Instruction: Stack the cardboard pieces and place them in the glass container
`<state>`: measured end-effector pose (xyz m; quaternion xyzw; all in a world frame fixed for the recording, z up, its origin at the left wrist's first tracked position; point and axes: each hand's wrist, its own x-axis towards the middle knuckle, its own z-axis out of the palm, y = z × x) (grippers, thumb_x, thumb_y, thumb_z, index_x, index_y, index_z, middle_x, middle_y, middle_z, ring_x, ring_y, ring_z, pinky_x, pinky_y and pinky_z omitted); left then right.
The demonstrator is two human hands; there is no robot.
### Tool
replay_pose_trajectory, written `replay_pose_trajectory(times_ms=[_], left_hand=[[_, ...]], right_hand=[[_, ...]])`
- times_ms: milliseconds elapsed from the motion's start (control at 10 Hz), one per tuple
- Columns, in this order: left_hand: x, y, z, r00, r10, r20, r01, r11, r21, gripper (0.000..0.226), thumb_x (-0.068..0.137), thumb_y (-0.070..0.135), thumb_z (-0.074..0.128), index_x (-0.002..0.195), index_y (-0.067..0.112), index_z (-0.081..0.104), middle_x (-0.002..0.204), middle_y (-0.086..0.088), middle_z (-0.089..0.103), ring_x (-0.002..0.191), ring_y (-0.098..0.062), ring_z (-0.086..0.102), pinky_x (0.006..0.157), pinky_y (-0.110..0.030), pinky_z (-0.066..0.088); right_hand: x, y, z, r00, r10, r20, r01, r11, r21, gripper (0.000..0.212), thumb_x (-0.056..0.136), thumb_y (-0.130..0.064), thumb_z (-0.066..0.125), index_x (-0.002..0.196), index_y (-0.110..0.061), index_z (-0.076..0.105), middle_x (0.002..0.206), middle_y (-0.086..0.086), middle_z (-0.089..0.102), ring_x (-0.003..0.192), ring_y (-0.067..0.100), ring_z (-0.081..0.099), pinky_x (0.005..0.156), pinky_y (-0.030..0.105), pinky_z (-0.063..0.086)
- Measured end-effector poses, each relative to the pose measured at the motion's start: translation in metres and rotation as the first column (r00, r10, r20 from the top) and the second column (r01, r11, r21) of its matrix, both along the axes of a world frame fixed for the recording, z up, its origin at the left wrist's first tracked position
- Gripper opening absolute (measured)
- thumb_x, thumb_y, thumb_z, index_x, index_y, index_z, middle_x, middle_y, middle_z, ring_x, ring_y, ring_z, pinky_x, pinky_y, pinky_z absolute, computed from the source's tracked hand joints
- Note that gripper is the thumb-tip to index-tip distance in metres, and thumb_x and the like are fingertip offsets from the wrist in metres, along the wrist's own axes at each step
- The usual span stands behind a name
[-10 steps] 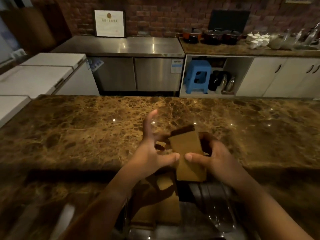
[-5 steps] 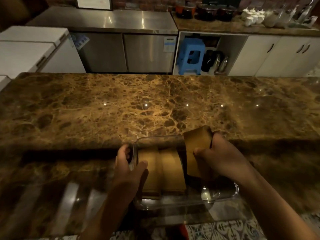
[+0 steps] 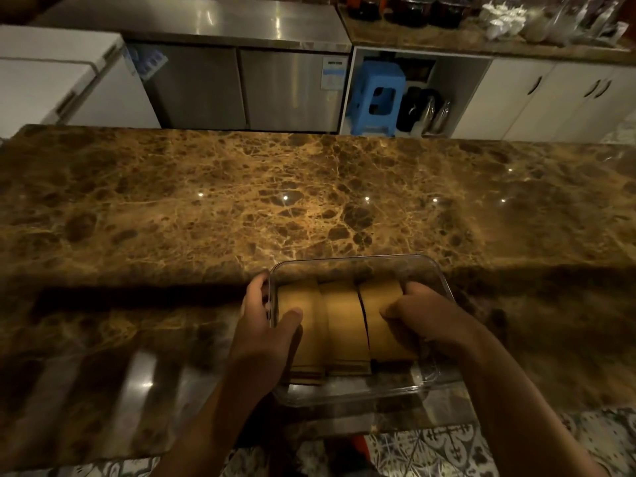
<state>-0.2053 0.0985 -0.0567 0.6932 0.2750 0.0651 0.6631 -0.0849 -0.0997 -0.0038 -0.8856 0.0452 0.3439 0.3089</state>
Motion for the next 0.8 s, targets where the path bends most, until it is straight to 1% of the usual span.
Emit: replay_pose_trajectory(times_ms=[100,200,300,400,500,600,700,800], left_hand=[[-0.001,0.001,-0.001,1.0,-0.015,0.024,0.014,0.999,0.034,0.08,0.071,0.058,0.064,0.145,0.054,0.032,0.149,0.009,0.049,0.134,-0.018,0.05,0.108,-0.054,0.045],[0.002,0.002,-0.001,0.999,-0.023,0.026,0.021,0.997,0.08,0.074,0.071,0.06,0.065,0.13,0.077,0.024,0.151,0.013,0.046,0.136,-0.016,0.048,0.108,-0.054,0.045],[0.004,0.004,0.001,0.999,-0.049,0.01,0.047,0.991,0.128,0.077,0.069,0.061,0.066,0.13,0.078,0.022,0.153,0.011,0.045,0.137,-0.015,0.047,0.108,-0.055,0.044],[0.006,0.009,0.004,0.996,-0.086,-0.007,0.086,0.974,0.21,0.089,0.068,0.063,0.063,0.145,0.063,0.018,0.158,0.007,0.038,0.14,-0.017,0.043,0.11,-0.054,0.042],[0.017,0.016,0.02,0.989,-0.146,-0.028,0.14,0.85,0.508,0.092,0.07,0.07,0.051,0.148,0.061,0.003,0.163,0.007,0.023,0.148,-0.018,0.025,0.116,-0.045,0.029],[0.037,0.022,0.049,0.979,-0.204,-0.008,0.126,0.572,0.811,0.086,0.079,0.074,0.034,0.145,0.062,-0.02,0.167,0.012,-0.002,0.151,-0.008,-0.012,0.122,-0.046,0.005],[0.076,0.033,0.095,0.972,-0.214,0.092,-0.035,0.256,0.966,0.086,0.085,0.065,0.033,0.156,0.038,-0.008,0.169,-0.009,0.007,0.155,-0.026,-0.008,0.123,-0.058,0.004],[0.102,0.038,0.142,0.936,-0.272,0.221,-0.209,0.075,0.975,0.082,0.089,0.056,0.042,0.158,0.023,0.013,0.165,-0.019,0.021,0.154,-0.037,0.01,0.118,-0.067,0.013]], right_hand=[[-0.001,-0.004,-0.007,0.997,-0.069,0.031,0.066,0.994,0.088,0.033,0.072,-0.031,0.064,0.102,-0.016,0.063,0.099,0.014,0.066,0.093,0.032,0.063,0.087,0.054,0.054],[-0.007,-0.002,-0.013,0.996,-0.028,0.09,0.024,0.999,0.043,0.041,0.082,-0.034,0.062,0.121,-0.022,0.058,0.111,0.005,0.064,0.101,0.024,0.06,0.079,0.04,0.05],[-0.011,-0.001,-0.019,0.977,-0.037,0.208,0.029,0.999,0.038,0.069,0.088,-0.037,0.062,0.149,-0.019,0.034,0.125,0.008,0.062,0.112,0.026,0.058,0.086,0.038,0.047],[-0.019,0.0,-0.017,0.922,0.067,0.382,-0.035,0.995,-0.09,0.065,0.09,-0.043,0.058,0.147,-0.016,0.04,0.133,0.009,0.06,0.117,0.028,0.058,0.095,0.04,0.048],[-0.024,0.009,-0.007,0.768,0.231,0.598,-0.121,0.968,-0.218,0.05,0.091,-0.048,0.053,0.134,-0.021,0.055,0.125,0.001,0.063,0.113,0.022,0.06,0.087,0.035,0.049],[-0.018,0.023,0.018,0.513,0.296,0.806,-0.217,0.953,-0.212,0.038,0.091,-0.041,0.057,0.12,-0.019,0.068,0.107,0.0,0.074,0.098,0.021,0.069,0.073,0.03,0.051],[0.012,0.041,0.049,0.262,0.289,0.921,-0.255,0.941,-0.223,0.052,0.085,-0.042,0.061,0.126,-0.01,0.065,0.121,0.013,0.071,0.115,0.033,0.066,0.089,0.045,0.055],[0.038,0.055,0.093,0.191,0.302,0.934,-0.269,0.931,-0.246,0.082,0.085,-0.056,0.049,0.152,-0.01,0.038,0.156,0.014,0.041,0.151,0.032,0.026,0.117,0.055,0.03]])
